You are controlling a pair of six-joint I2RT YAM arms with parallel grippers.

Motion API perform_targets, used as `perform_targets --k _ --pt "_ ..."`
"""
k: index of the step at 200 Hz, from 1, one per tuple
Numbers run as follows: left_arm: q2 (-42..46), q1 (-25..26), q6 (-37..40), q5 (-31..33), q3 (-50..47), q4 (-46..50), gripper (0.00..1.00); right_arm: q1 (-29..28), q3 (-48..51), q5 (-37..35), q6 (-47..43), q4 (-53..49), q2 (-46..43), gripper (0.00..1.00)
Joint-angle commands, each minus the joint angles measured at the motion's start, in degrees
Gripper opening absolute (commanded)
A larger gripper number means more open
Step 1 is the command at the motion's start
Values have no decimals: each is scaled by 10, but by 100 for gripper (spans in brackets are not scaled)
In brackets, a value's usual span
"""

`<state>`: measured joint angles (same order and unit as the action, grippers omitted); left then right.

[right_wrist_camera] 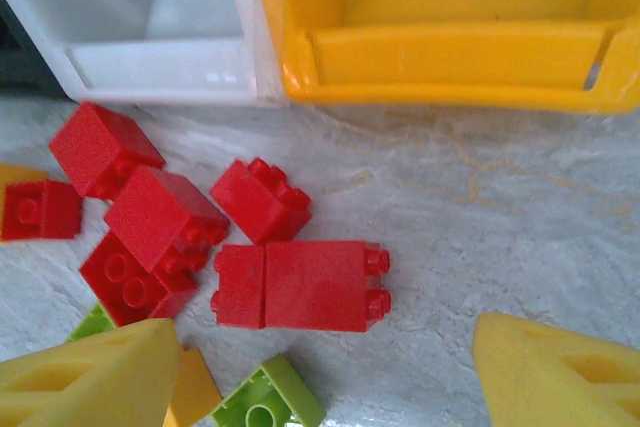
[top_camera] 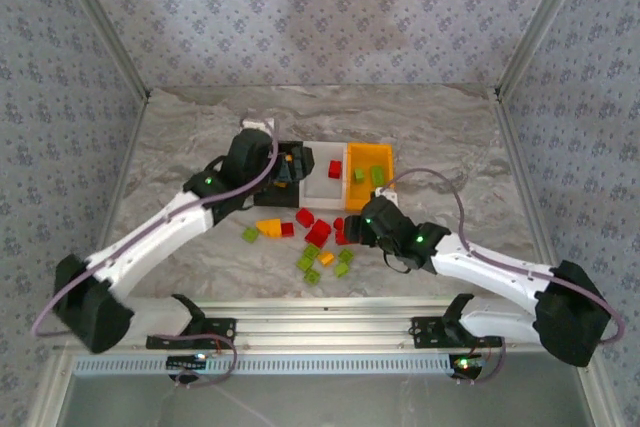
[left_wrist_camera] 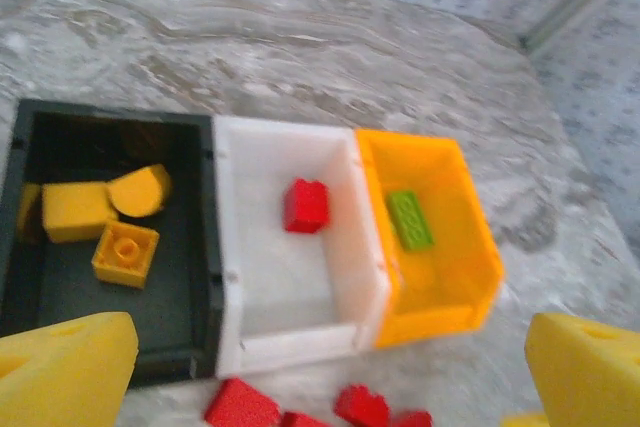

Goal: Sort the legos into containers by color

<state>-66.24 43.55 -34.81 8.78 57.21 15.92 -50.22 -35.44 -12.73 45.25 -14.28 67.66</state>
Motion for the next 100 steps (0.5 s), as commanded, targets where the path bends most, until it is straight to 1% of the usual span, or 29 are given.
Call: perform_targets --k 1,10,23,51,77,100 --pt "50 43 -22 33 -74 23 99 -26 0 1 20 6 20 79" --pt "74 61 -35 47 -102 33 99 -40 2 0 29 4 29 79" --pt "110 73 -55 55 -144 47 100 -65 5 -5 39 1 42 78" --pt "183 78 -94 57 -218 58 99 -121 3 -10 53 -8 69 79" --pt "227 79 -108 65 -249 72 100 -164 -10 -31 59 -30 101 79" --pt "243 79 -115 72 -262 81 100 -175 -22 -37 59 -29 138 78"
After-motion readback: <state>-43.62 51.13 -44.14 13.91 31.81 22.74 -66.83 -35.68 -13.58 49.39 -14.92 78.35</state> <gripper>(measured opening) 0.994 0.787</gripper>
